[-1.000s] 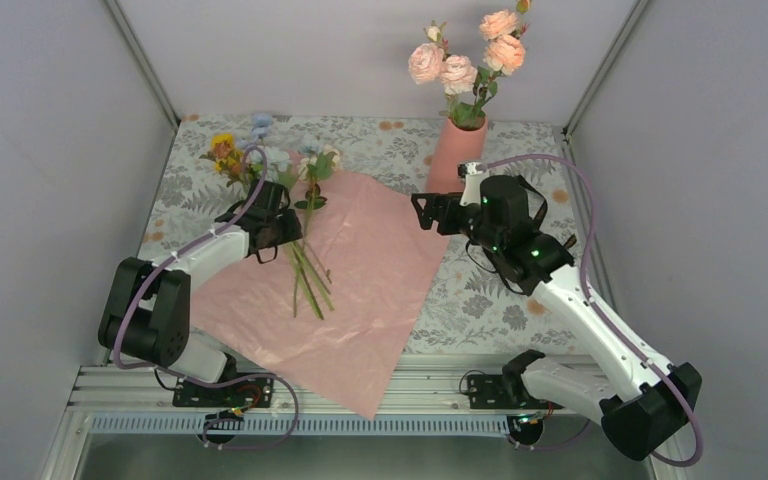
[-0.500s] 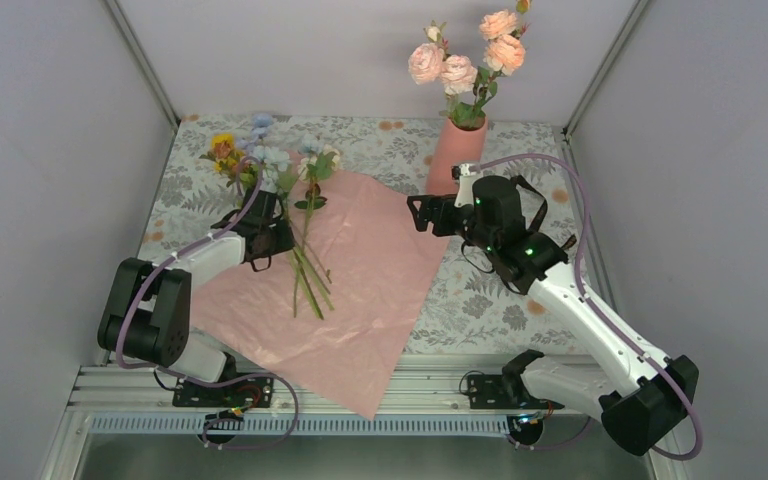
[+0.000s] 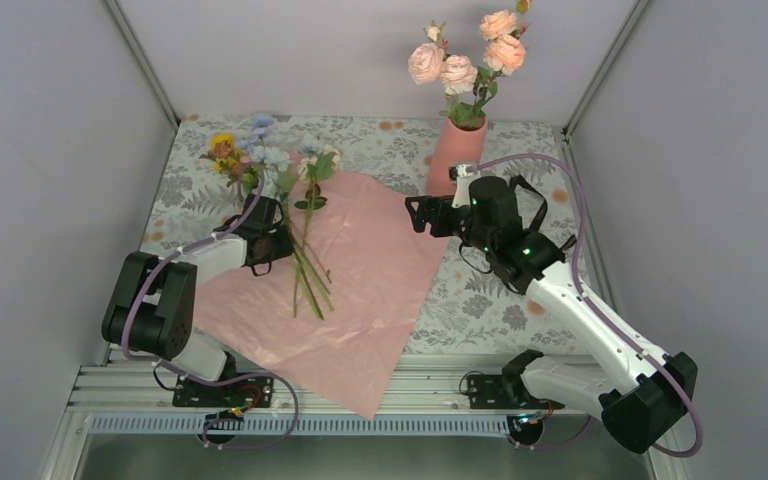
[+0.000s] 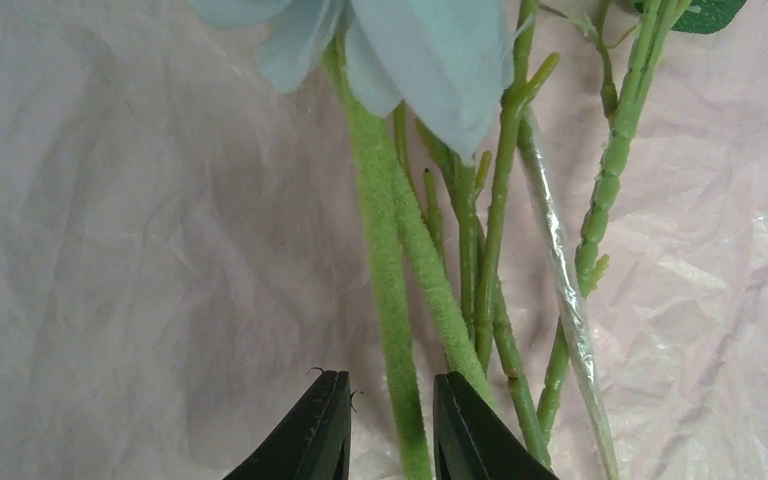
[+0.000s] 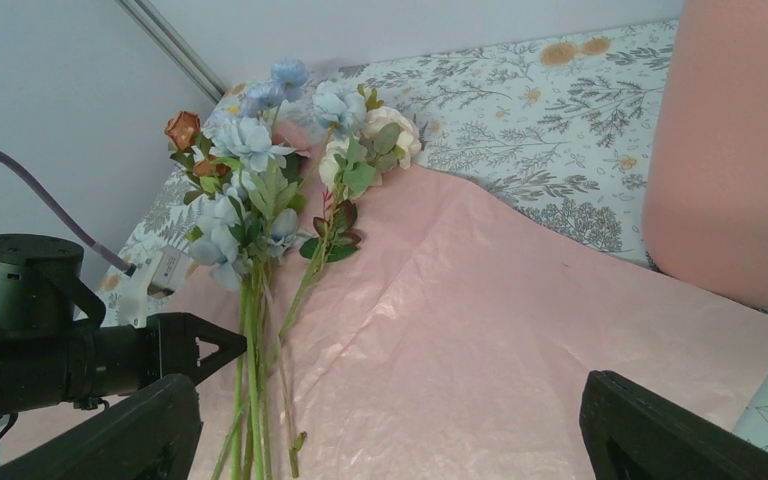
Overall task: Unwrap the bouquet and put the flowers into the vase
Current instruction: Pick up the fake flower from the wrapping paper.
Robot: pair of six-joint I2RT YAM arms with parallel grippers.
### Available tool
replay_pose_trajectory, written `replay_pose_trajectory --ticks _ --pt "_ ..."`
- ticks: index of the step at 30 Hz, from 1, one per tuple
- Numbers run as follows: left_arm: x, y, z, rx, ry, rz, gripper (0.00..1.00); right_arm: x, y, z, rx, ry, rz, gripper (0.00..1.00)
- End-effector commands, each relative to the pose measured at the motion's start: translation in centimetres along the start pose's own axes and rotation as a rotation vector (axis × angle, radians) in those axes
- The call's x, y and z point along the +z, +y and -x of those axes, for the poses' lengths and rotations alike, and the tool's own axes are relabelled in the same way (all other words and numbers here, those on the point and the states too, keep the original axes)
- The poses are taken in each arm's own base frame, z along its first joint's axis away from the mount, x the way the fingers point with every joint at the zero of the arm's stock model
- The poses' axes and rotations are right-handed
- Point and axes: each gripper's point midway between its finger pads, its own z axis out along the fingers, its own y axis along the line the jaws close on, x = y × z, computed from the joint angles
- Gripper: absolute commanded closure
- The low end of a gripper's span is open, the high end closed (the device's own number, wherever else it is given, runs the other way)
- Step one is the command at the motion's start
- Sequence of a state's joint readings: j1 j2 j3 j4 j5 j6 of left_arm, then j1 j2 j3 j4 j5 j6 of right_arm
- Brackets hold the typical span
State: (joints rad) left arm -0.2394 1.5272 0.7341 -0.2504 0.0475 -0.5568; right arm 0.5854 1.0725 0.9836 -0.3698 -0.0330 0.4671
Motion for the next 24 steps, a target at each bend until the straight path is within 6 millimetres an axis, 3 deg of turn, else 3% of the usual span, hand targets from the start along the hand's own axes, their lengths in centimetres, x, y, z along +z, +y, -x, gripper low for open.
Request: replay_pose_trajectory --ticks 1,7,13,24 --pt "0.6 -0.2 0.0 0.002 -0.007 -0.032 0.79 -0.2 0.9 1.2 -0.004 -0.030 0.012 0.04" --pt "1.1 -0.3 -0.3 0.005 0.006 -0.037 0.88 -0.3 1.1 1.2 -0.005 -0.035 0.014 0.04" --pt "0.0 -0.7 0.8 0.013 -0.018 -0.034 0.97 -0.2 1.1 1.2 -0.010 -0.035 0.010 0.04" --pt "-2.9 -1.0 3.1 0.022 -0.081 0.000 0.98 -0.3 1.0 1.5 -0.017 -0.042 -0.004 0.04"
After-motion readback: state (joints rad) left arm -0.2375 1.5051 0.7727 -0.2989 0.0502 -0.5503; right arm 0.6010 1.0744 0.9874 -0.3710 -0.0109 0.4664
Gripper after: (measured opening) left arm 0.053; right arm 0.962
